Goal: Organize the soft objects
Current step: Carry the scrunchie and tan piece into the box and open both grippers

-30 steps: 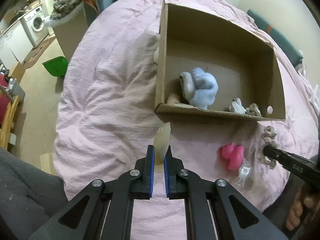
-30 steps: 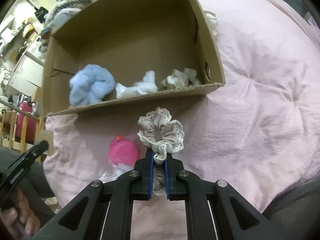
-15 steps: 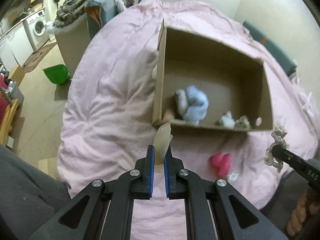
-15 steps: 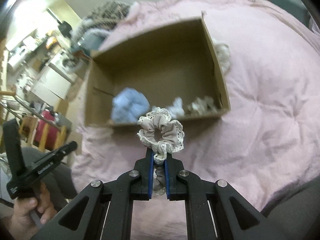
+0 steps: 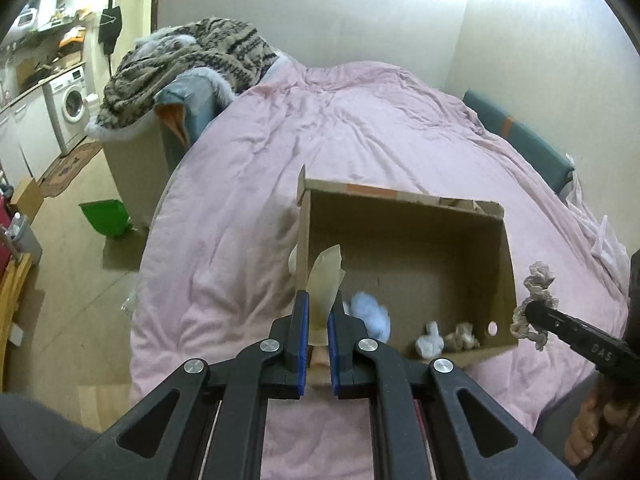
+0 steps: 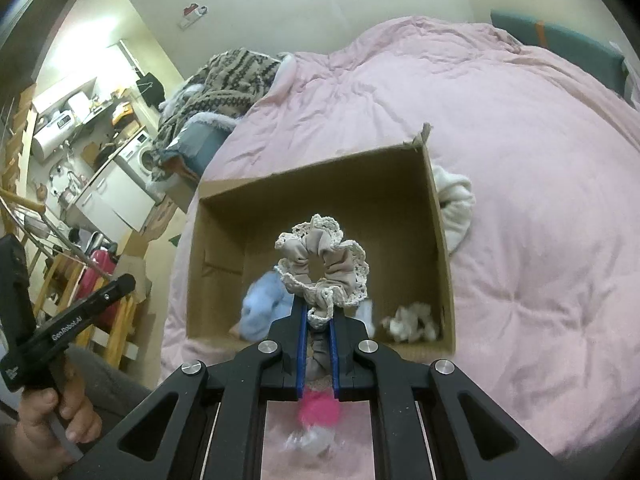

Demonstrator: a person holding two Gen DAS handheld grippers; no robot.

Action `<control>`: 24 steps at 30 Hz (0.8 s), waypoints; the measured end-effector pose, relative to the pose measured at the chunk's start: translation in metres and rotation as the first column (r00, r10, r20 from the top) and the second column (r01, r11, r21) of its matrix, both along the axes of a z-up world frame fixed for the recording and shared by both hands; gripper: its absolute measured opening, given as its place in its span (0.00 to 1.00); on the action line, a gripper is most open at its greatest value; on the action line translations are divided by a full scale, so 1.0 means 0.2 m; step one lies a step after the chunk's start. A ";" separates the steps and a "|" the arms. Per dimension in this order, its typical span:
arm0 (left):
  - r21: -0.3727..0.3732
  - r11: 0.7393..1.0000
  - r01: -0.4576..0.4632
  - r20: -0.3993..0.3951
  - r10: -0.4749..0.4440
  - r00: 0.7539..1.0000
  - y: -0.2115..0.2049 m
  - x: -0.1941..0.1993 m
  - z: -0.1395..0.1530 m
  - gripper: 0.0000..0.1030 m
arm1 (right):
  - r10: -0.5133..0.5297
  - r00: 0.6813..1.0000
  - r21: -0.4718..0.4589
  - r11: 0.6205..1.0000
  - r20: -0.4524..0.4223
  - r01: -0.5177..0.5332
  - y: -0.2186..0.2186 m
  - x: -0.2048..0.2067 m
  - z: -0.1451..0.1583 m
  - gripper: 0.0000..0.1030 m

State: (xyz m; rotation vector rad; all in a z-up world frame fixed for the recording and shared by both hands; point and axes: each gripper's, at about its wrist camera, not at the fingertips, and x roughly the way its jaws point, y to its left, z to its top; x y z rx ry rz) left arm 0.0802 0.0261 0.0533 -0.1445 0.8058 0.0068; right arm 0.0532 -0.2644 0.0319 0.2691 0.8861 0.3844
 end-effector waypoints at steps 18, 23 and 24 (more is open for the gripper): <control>0.087 0.991 0.100 -0.059 -0.095 0.994 -0.24 0.26 -0.39 0.08 | -0.039 0.990 -0.026 0.999 -0.137 0.036 0.01 0.22 -0.35 0.10; 0.075 0.993 0.086 -0.063 -0.081 0.995 -0.19 0.26 -0.43 0.09 | -0.016 0.988 -0.070 0.998 -0.155 0.005 0.07 0.23 -0.38 0.10; 0.072 0.994 0.081 -0.063 -0.077 0.995 -0.18 0.26 -0.44 0.09 | -0.012 0.988 -0.082 0.997 -0.156 0.000 0.08 0.23 -0.39 0.10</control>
